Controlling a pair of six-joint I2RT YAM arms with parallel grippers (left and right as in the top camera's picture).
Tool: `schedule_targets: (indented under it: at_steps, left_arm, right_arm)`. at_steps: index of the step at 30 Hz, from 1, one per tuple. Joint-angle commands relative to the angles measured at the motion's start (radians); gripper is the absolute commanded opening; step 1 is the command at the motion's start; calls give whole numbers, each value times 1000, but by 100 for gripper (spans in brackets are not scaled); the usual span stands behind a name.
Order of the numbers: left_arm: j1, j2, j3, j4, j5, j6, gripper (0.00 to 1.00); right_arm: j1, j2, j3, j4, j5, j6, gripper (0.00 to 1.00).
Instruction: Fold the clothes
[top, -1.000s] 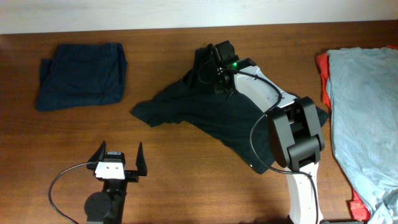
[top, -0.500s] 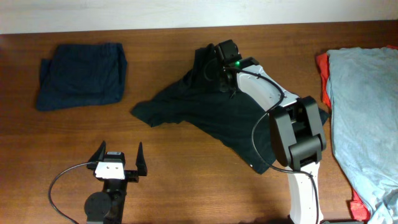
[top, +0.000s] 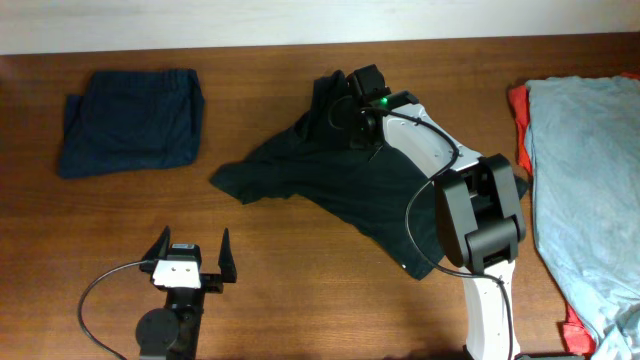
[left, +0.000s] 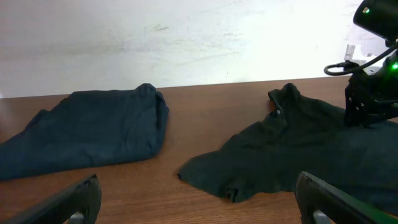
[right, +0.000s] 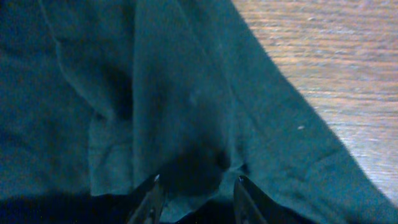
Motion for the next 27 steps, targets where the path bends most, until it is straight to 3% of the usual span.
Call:
schedule_targets:
  at_steps: [1,5,10,27]
  left_arm:
    - [-4,-8,-4,-4,11,16,99]
    - [-4,-8,-4,-4,11,16,99]
    - [-4,-8,-4,-4,11,16,99]
    - [-4,-8,-4,-4,11,16,99]
  right_arm:
    - [-1,13,-5,0,-35,36,38]
    - [-2,13,-5,6,-34,36,27]
    - [-2,13,-5,24,-31,36,4]
    - [-76,5,113,125,161,-25,4]
